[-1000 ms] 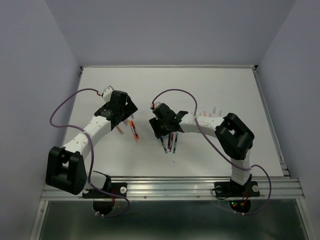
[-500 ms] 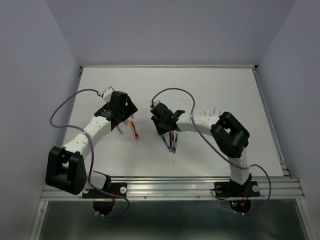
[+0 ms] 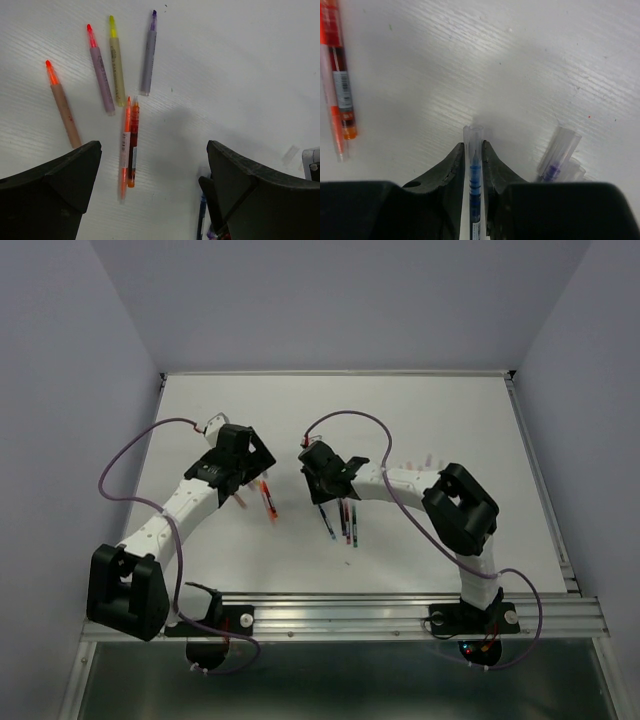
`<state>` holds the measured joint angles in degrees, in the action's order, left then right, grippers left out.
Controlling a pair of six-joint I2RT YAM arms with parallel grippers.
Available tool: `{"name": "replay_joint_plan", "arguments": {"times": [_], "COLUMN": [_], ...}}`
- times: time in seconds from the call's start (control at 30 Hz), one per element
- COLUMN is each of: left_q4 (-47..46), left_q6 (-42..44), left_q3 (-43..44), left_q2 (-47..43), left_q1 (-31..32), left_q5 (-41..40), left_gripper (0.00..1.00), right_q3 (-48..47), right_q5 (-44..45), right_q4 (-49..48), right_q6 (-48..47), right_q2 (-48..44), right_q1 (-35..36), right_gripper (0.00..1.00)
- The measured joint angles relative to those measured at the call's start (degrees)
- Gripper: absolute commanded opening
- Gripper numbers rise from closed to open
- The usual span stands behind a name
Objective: Open the pen caps
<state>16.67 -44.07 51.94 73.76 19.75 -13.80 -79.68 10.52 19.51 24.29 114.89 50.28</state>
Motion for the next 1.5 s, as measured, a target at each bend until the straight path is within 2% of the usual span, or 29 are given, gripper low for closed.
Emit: {"name": "replay_joint_plan", "arguments": {"times": [0.17,0.3,0.47,0.63,0.83,1.0,1.1,1.27,1.3,1.37,1.47,1.5], "left_q4": [-4.63,-9.94,-17.42,-24.39,-27.69,-29.92,-31.95,-34.27,-34.45,-34.45,-34.67,-34.77], "left_q6": [3.87,7.23,11.19,12.37,12.26,12.02,11.61,10.95,10.67,10.78,10.64,10.67], "left_q3": [-4.2,-7.89,-9.49,-9.4,-7.96,-6.51,-5.79,-4.98,-4.98,-4.98,-4.98,-4.98], "left_q2": [-5.27,-10.1,-12.57,-8.46,0.48,2.38,2.49,3.89,4.2,4.5,4.52,4.52], "left_q1": [0.02,1.07,7.58,13.88,14.34,14.34,14.34,14.34,14.36,14.4,14.58,14.67], "left_q5": [7.87,15.28,22.84,25.22,25.44,25.49,25.73,26.82,27.06,27.41,28.0,28.2], "left_gripper": [0.99,0.99,0.99,0.99,0.92,0.86,0.8,0.53,0.42,0.35,0.3,0.21], "right_q3": [-2.62,-2.25,-0.33,2.43,5.07,5.66,6.23,7.78,7.87,7.89,8.26,8.35], "right_q5": [-1.51,-6.14,-12.26,-17.18,-22.03,-24.22,-25.73,-27.1,-27.1,-26.95,-26.01,-25.68], "right_q4": [-1.44,-3.96,-9.51,-13.55,-17.05,-18.84,-20.98,-22.21,-22.34,-22.82,-23.12,-23.1], "right_q6": [0.87,3.15,7.56,11.58,15.85,18.05,19.1,20.26,20.39,20.57,20.57,20.55], "right_q2": [-1.22,-5.2,-11.82,-15.89,-17.55,-18.82,-19.17,-19.26,-19.26,-19.26,-19.61,-19.74], "right_q1": [-1.46,-6.93,-16.46,-18.08,-17.49,-17.49,-17.49,-17.49,-17.49,-17.49,-17.49,-17.49], "right_gripper": [0.01,0.01,0.01,0.02,0.03,0.03,0.04,0.04,0.04,0.04,0.04,0.05]}}
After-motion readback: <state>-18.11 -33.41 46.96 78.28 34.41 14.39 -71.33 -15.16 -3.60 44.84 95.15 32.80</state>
